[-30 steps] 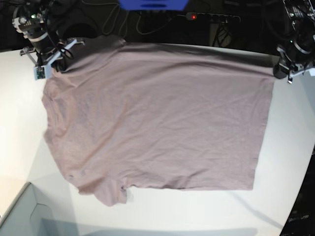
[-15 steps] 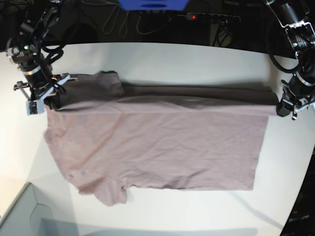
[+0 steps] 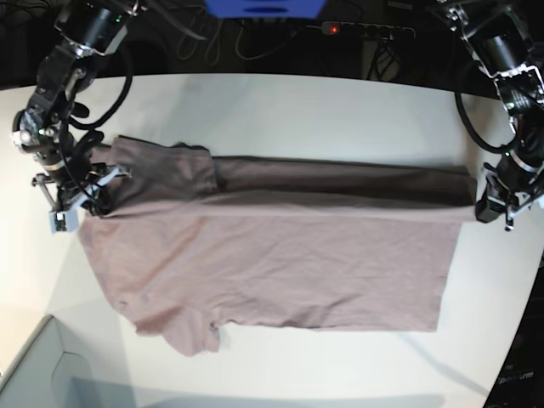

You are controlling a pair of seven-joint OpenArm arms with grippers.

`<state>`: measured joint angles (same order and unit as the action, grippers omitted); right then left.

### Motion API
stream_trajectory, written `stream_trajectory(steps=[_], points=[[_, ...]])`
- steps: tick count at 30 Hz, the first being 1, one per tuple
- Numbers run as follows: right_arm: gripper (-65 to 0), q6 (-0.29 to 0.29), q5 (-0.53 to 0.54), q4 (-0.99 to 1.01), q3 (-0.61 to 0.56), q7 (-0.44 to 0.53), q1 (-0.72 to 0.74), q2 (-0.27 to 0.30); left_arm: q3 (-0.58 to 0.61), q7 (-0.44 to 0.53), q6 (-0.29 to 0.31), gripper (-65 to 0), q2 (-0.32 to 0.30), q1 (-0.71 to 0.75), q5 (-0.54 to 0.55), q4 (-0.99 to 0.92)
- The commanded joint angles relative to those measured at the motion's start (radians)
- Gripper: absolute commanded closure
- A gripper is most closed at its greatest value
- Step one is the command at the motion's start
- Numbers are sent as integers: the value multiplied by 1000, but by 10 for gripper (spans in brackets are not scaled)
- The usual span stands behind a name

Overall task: Layout the t-shirt on the table in an organized manner, then fold the t-shirt properly
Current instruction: 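Slide the right gripper along the shirt edge toward the sleeve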

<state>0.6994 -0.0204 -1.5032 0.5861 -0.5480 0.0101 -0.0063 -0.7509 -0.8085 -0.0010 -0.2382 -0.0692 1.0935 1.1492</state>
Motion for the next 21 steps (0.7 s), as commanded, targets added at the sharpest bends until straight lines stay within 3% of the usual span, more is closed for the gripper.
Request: stream_trajectory(steps=[1,12,21], points=[[0,-1,14,-6,-1,27,26,21,-2,1,5,0,-20,-30,23,-4],[0,-1,14,29,-156,36,57,50,-2,2,5,0,-20,-80,23,-58],[0,-1,14,74,-166,36,97,67,-2,2,5,-7,-20,-86,23,-59]])
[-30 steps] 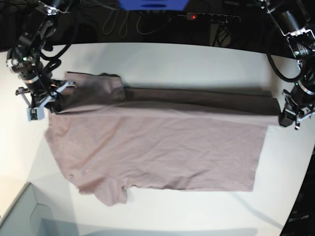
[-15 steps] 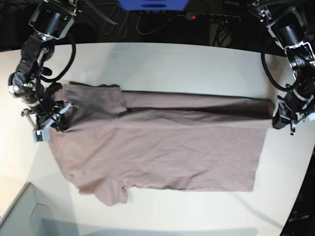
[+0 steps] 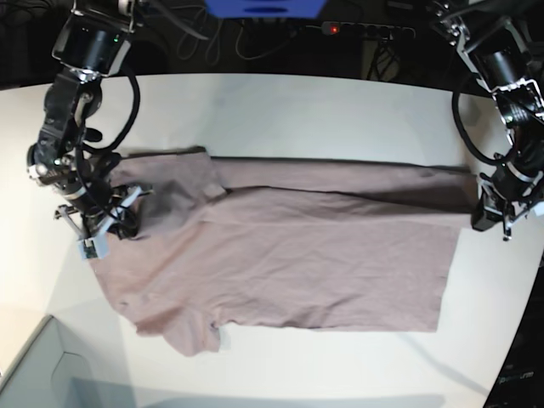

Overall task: Layout the t-shirt on the table in an organized manner, then fold the t-shirt properly
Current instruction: 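Slide the right gripper along the shirt edge toward the sleeve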

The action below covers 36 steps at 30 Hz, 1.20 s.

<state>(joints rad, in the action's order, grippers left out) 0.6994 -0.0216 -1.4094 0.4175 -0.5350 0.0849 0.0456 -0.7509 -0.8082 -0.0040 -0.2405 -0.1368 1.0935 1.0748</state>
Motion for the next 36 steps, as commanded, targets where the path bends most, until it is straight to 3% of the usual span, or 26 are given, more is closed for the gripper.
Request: stream_trajectory(steps=[1,3,6,10,13,16,20,25,29,31,36], points=[[0,-1,15,0,2,22,26,26,-2,2,8,-18,-18,-19,23,15],[0,-1,15,32,4,22,32,35,-2,-1,3,-57,-18,-19,23,2],[-11,-1,15,48,4,19,29,56,-2,-7,0,-201,-23,-19,23,-34],[-155,-1,15,40,4,14,23,58,-2,-9,6,-428,-23,-13,27,-32],[-260,-1,15,25,11,14,23,60,-2,-10,6,-495,-23,3,30,12],[-298,-1,16,-48,45,14,-24,52,-2,-9,6,-495,-18,55,32,68],[-298,-1,16,-140,76,14,-86,20,-2,0,6,-495,-16,87,24,28],[-299,-1,16,-179,82,16,-152,18,-2,0,6,-494,-16,90,23,-54],[-299,-1,16,-170,83,20,-164,21,-2,0,6,-489,-16,79,-66,-68],[-299,-1,16,-169,105,14,-164,23,-2,2,8,-442,-9,58,-114,-68],[-302,-1,15,-135,192,19,-153,24,-3,2,9,-193,19,45,-177,-68]])
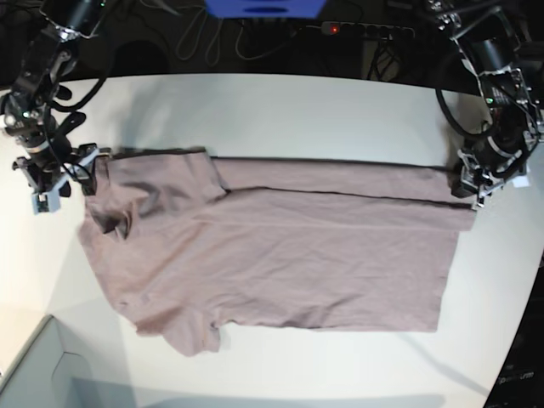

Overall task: Layout the t-shirt on the table in an organized manner, then fold the t-shirt properly
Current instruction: 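Slide the right gripper along the shirt edge toward the sleeve, then grasp the shirt edge with both grippers and drag it toward the robot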

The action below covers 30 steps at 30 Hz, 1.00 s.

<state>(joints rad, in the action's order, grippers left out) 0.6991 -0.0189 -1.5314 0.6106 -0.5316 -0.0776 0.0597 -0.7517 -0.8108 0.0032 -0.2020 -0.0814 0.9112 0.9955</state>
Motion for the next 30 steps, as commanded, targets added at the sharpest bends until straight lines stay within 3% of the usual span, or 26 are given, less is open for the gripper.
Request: stream_trajectory(steps=[1,4,18,21,25,30], points=[[-302,-1,12,9,10,17,11,15,-2,5,2,-134,-20,-10,9,12],[-302,-1,12,42,21,17,5,38,-2,5,2,0,-20,-11,6,12],[-290,-1,12,217,24,21,17,59,-2,3,2,0,-27,-5,4,12],[-218,-1,12,256,24,21,32,78,-4,-3,2,0,-27,-4,4,12],[-15,-1,14,305,24,21,52,102,-4,-5,2,0,-29,15,4,16],[0,-1,17,296,24,21,48,119,-6,-6,2,0,-29,29,9,23]])
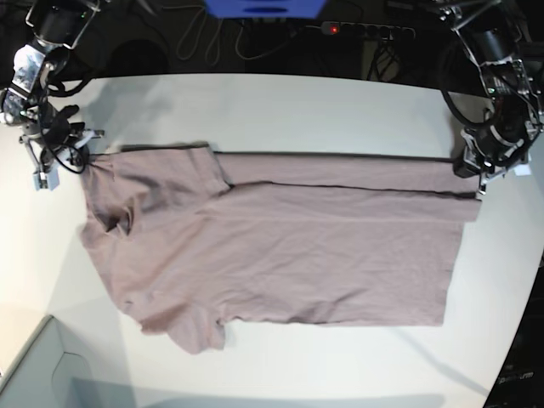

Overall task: Layout the t-shirt on the table in an organized manner, then fold the t-shirt properly
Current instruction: 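Grasp the shirt edge with both grippers and drag it toward the robot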

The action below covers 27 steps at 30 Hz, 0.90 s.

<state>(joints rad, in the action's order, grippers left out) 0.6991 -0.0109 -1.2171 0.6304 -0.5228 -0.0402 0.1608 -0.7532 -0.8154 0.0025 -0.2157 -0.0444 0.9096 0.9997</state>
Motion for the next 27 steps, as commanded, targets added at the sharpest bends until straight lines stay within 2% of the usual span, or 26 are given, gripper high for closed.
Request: stream_trajectory(steps=[1,4,9,14,16,21,27], points=[[0,-1,9,-40,9,13,6,19,-4,-2,3,0,-15,1,13,21],[0,-1,10,-128,49,13,-33,10,-6,-2,3,0,-15,30,15,87],[0,-1,10,-286,45,2,-68,-20,-6,-3,3,0,-9,71,15,227],[0,-1,7,-353,44,-3,-22,-27,-6,-3,-5,0,-15,56,15,281],[0,-1,4,-356,44,-41,26,-25,-4,-9,-6,0,-15,16,15,281],[0,-1,4,-358,44,-162,104,-7,-6,-143,-6,0,-17,-70,15,282],[0,-1,6,-356,44,-164,44,-7,-7,-175,-6,0,-17,-73,10,272]])
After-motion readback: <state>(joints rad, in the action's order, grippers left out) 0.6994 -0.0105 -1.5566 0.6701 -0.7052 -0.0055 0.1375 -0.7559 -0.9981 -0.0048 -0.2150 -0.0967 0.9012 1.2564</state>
